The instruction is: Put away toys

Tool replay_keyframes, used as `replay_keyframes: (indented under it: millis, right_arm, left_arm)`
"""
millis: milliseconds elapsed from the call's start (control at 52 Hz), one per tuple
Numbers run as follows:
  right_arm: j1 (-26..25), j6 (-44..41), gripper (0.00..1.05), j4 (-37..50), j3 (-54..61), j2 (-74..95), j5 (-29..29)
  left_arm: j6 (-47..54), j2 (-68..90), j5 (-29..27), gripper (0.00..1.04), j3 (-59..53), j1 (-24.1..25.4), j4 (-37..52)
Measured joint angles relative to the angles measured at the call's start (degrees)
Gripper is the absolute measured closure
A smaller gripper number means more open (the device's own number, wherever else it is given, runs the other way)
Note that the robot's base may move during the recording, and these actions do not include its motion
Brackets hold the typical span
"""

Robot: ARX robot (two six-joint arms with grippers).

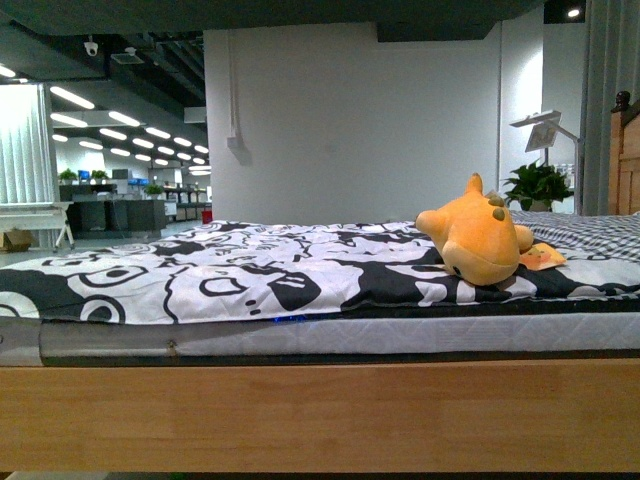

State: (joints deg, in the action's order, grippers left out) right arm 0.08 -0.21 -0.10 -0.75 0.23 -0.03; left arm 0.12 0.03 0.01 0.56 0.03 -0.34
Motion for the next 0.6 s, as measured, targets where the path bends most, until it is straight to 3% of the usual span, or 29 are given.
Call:
replay_keyframes:
  millis: [596]
  right_arm:
    - [0.0, 0.0, 0.00, 0.0, 0.0, 0.0, 0.0]
  left_arm:
    - [0.0, 0.0, 0.0, 0.06, 0.0, 0.0, 0.0]
